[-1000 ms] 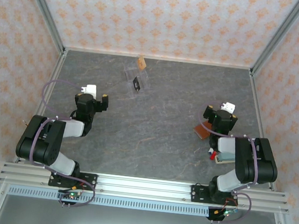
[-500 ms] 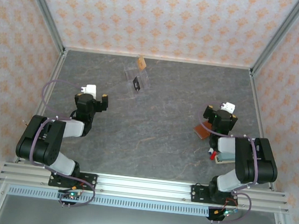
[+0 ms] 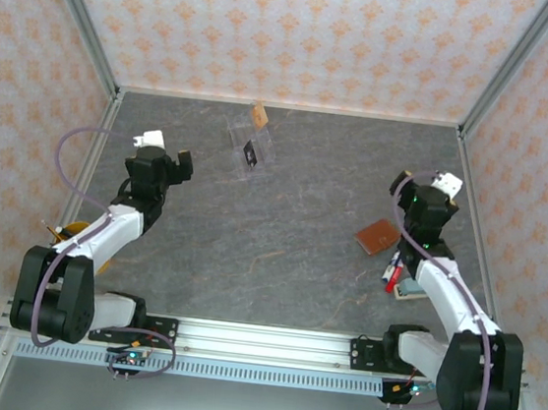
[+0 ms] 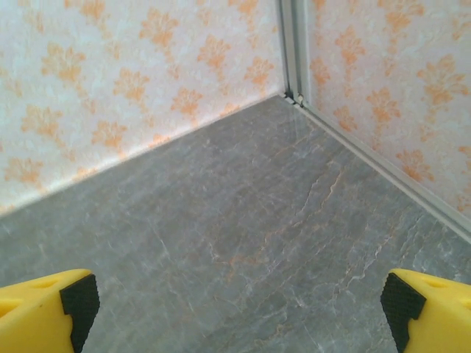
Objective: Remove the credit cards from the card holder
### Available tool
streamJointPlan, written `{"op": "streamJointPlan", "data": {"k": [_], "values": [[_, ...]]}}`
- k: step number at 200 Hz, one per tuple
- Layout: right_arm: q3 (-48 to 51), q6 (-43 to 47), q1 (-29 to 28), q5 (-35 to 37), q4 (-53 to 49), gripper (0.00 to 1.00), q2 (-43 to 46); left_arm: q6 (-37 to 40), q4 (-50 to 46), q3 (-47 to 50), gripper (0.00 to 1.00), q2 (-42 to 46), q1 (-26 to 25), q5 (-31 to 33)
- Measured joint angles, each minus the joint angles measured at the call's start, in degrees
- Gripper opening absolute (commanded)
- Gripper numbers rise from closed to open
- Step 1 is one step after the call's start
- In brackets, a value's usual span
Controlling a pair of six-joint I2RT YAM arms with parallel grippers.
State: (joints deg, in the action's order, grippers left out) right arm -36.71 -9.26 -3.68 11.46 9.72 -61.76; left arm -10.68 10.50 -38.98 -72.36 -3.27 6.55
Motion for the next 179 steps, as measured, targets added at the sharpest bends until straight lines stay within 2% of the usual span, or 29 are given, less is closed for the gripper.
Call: {"op": "streamJointPlan", "data": {"k": [23, 55, 73, 106, 149, 179], "values": [[-7.6, -3.0, 0.0, -0.2, -9.9, 1.0, 0.2, -3.4, -5.4, -3.4, 1.0, -0.6, -0.7, -3.8], [-10.2, -6.2, 0.1, -4.3, -19.0, 1.0, -0.3, -8.5, -10.3, -8.2, 0.99, -5.5, -3.6, -10.8], [-10.6, -7.5, 0.1, -7.8, -21.9, 1.0, -2.6, -11.9, -12.7, -12.0, 0.89, -10.6, -4.8, -13.6], [-10.7, -8.4, 0.1, -12.8, -24.4, 1.0, -7.3, -17.3, -14.8, -16.9, 0.78, -20.0, -6.0, -18.3], [-10.7, -8.7, 0.1, -15.4, -24.7, 1.0, -9.0, -21.4, -17.3, -23.2, 0.62, -30.0, -8.7, -21.8], [-10.6, -8.8, 0.1, -15.8, -24.7, 1.0, -9.2, -23.8, -17.6, -27.1, 0.55, -34.2, -9.4, -23.1]]}}
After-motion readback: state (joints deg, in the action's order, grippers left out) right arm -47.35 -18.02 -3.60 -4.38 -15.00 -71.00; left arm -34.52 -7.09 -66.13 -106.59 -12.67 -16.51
